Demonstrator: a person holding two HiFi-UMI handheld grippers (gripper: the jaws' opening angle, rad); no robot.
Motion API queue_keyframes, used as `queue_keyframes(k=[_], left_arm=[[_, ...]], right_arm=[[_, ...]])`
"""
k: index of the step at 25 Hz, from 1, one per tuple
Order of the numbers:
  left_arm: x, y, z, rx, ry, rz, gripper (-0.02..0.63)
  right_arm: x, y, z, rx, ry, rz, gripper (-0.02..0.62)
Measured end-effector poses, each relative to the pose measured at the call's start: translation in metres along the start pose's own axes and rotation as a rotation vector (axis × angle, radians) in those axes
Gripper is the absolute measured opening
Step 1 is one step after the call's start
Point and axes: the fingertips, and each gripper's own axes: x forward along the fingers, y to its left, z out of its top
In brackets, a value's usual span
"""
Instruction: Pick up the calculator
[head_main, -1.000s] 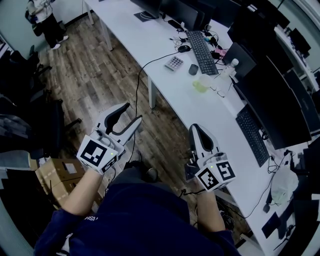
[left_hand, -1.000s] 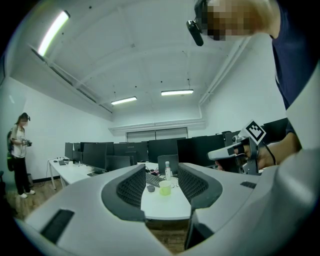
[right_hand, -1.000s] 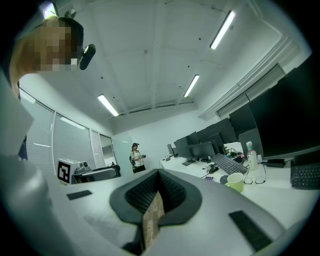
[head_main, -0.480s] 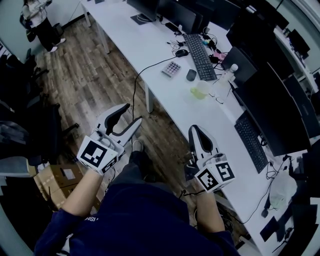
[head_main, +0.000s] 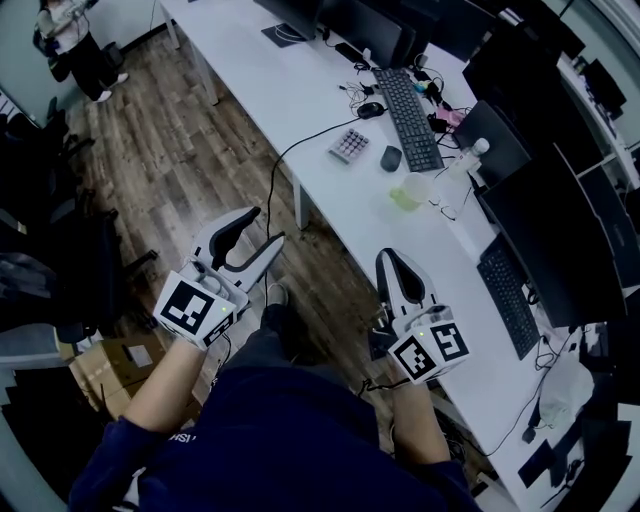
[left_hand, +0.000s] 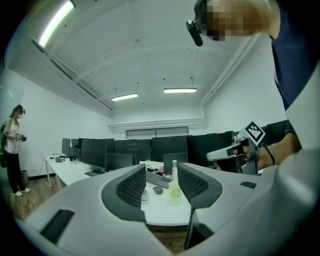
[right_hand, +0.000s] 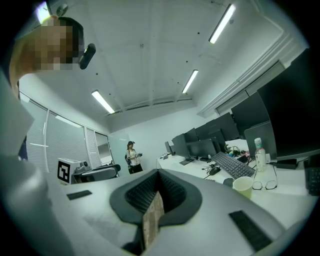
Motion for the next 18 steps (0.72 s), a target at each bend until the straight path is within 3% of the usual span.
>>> queue_keyframes(k=[18], left_arm=[[0.058,0.109,-0.018,-0.05,0.023,-0.046,0.216]], right_arm=[[0.12,-0.021,0.004,-0.001,0.055,-0.041,0.005]])
